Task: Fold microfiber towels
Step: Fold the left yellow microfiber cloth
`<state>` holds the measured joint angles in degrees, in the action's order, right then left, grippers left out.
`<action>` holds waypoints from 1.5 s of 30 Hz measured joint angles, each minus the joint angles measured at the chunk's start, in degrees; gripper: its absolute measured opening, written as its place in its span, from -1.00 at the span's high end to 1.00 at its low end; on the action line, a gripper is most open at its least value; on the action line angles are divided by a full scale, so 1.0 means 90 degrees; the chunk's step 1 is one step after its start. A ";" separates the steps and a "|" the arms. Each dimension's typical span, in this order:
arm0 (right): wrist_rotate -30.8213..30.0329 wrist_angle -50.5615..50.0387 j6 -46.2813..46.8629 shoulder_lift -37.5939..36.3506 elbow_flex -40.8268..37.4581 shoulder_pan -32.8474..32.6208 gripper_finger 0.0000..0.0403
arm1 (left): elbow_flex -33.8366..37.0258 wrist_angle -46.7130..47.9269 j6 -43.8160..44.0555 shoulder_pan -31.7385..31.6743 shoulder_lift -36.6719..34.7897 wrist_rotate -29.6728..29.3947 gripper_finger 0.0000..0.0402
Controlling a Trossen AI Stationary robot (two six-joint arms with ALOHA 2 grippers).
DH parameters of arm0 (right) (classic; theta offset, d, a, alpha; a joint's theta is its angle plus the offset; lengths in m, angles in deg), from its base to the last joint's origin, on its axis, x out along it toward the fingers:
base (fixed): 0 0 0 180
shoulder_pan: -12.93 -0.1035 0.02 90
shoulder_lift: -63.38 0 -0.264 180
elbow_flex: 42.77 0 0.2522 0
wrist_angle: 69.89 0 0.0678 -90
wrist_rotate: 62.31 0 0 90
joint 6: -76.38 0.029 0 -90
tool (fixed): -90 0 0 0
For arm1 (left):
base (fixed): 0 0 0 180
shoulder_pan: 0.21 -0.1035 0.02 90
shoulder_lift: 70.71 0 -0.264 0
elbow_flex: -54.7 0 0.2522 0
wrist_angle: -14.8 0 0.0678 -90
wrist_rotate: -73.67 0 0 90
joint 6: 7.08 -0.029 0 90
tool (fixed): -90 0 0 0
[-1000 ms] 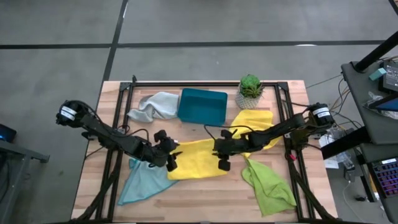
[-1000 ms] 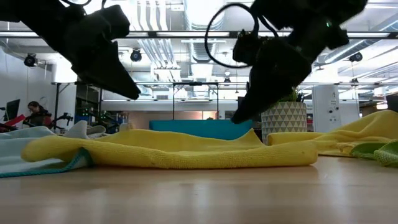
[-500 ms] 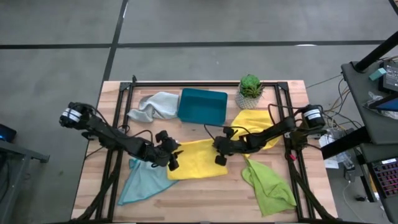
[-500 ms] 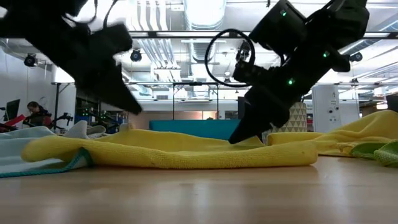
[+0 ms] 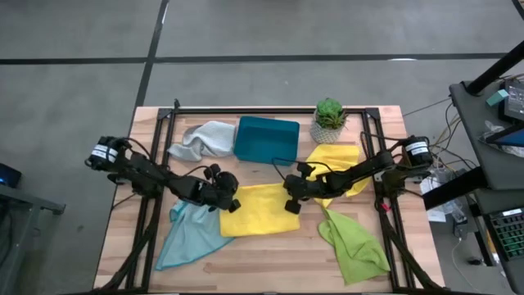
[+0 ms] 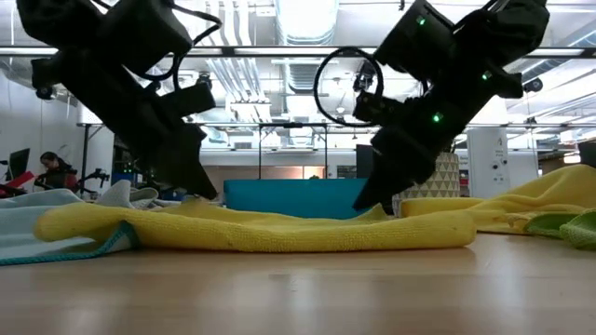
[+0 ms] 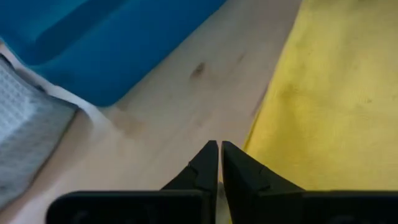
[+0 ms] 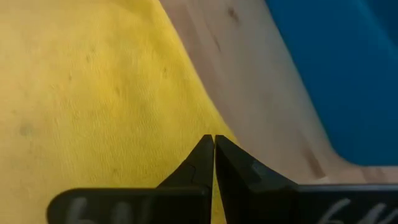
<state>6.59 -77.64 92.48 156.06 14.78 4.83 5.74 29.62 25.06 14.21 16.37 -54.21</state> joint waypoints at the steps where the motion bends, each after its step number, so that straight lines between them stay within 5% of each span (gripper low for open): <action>1: 0.0003 -0.0012 -0.0015 -0.0075 0.0000 0.0000 0.96 | -0.0008 -0.0020 -0.0086 -0.0024 -0.0057 0.0001 0.99; 4: 0.0258 -0.0013 -0.0077 -0.0284 0.0000 0.0000 0.96 | -0.0031 -0.0003 -0.0393 -0.0018 -0.0323 0.0202 1.00; 11: 0.1237 0.0569 -0.0052 -0.0206 0.0007 -0.0036 0.96 | 0.0037 0.0000 -0.0900 0.0107 -0.0816 0.2468 1.00; 19: 0.1161 0.0628 0.0053 0.0425 0.0005 0.0017 0.96 | 0.0312 -0.0004 -0.0547 0.0089 -0.0515 0.1723 1.00; 26: 0.0596 -0.0676 -0.0087 0.0256 0.0022 0.0076 0.96 | 0.0212 -0.0543 -0.0693 -0.0231 0.0107 0.0985 1.00; 36: 0.0976 -0.1367 -0.0229 -0.0898 0.0000 0.0098 0.96 | -0.0160 -0.0730 -0.1333 -0.0281 -0.0205 0.1362 1.00; 45: 0.1761 -0.2058 0.1550 -0.1762 0.0000 0.0056 0.88 | -0.0138 -0.0721 -0.1275 -0.0074 -0.0614 0.2089 1.00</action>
<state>22.44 -96.16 106.43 140.19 14.78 5.33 4.49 23.13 13.58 13.55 10.85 -35.41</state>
